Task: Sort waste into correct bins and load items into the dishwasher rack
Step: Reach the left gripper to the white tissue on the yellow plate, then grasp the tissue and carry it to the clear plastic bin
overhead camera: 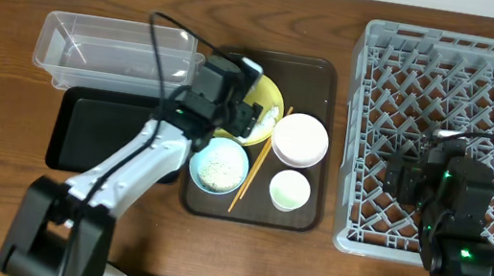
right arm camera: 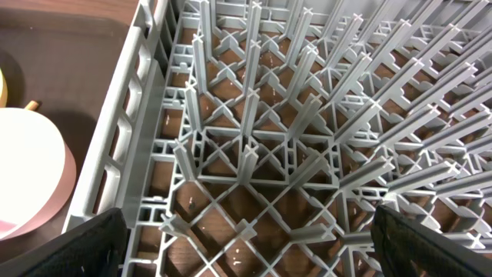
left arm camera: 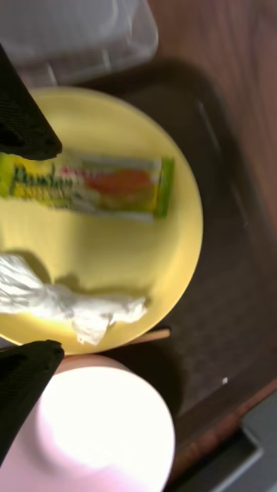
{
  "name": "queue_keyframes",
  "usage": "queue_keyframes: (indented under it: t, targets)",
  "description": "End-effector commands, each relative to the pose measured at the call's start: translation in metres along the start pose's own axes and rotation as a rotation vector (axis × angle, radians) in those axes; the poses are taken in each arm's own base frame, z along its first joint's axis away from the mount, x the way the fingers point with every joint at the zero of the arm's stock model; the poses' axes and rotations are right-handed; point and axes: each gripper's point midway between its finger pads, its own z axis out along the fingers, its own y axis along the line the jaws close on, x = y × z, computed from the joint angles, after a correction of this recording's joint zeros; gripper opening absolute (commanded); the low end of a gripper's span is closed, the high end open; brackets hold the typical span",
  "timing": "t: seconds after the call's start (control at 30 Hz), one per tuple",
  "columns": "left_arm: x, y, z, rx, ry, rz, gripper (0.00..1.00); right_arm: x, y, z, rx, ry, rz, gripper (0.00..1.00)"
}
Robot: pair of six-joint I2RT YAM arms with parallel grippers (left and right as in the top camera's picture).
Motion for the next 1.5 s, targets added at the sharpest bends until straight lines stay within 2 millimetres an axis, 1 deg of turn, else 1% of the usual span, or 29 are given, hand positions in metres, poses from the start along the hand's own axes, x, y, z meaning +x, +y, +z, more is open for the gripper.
queue_keyframes:
  t: [0.0,0.03,0.07,0.27,0.5,0.6,0.7,0.77,0.87,0.93,1.0,1.1,1.17,1.2,1.33,1.4,1.47]
  targets:
    - [-0.001,-0.008,0.014,0.018,0.003,0.026,0.77,-0.009,0.003,-0.003,-0.013,-0.019,0.009,0.99]
    - [0.002,-0.01,0.019,0.022,0.009,0.029,0.77,-0.009,0.003,-0.003,-0.013,-0.019,0.009,0.99]
    - [0.004,-0.012,0.024,0.025,0.014,0.033,0.74,-0.009,0.003,-0.003,-0.013,-0.018,0.009,0.99]
    - [0.019,-0.023,0.042,0.044,0.055,0.051,0.72,-0.008,0.003,-0.003,-0.013,-0.017,0.009,0.99]
    - [0.034,-0.026,0.054,0.048,0.099,0.054,0.68,-0.008,0.003,-0.003,-0.013,-0.016,0.009,0.99]
    - [0.039,-0.026,0.057,0.049,0.112,0.054,0.63,-0.008,0.003,-0.003,-0.013,-0.016,0.009,0.99]
    - [0.044,-0.027,0.06,0.051,0.126,0.055,0.61,-0.008,0.003,-0.003,-0.013,-0.016,0.009,0.99]
    - [0.046,-0.027,0.061,0.051,0.131,0.052,0.57,-0.008,0.003,-0.003,-0.013,-0.016,0.009,0.99]
    - [0.051,-0.027,0.065,0.051,0.148,0.051,0.56,-0.008,0.003,-0.003,-0.013,-0.016,0.009,0.99]
    - [0.057,-0.027,0.067,0.051,0.166,0.05,0.51,-0.008,0.003,-0.003,-0.013,-0.016,0.009,0.99]
    - [0.058,-0.027,0.066,0.051,0.169,0.05,0.42,-0.008,0.003,-0.003,-0.013,-0.016,0.009,0.99]
    - [0.054,-0.026,0.066,0.05,0.156,0.051,0.23,-0.008,0.003,-0.003,-0.013,-0.016,0.009,0.99]
    - [0.049,-0.027,0.064,0.051,0.141,0.051,0.12,-0.008,0.003,-0.003,-0.013,-0.016,0.009,0.99]
    - [0.046,-0.027,0.062,0.051,0.131,0.052,0.09,-0.008,0.003,-0.003,-0.013,-0.016,0.009,0.99]
    - [0.023,-0.027,0.046,0.048,0.063,0.053,0.07,-0.008,0.003,-0.003,-0.013,-0.016,0.009,0.99]
    - [0.008,-0.024,0.033,0.043,0.018,0.05,0.07,-0.008,0.003,-0.003,-0.013,-0.016,0.009,0.99]
    - [-0.011,-0.016,0.016,0.024,-0.039,0.04,0.06,-0.008,0.003,-0.003,-0.013,-0.016,0.009,0.99]
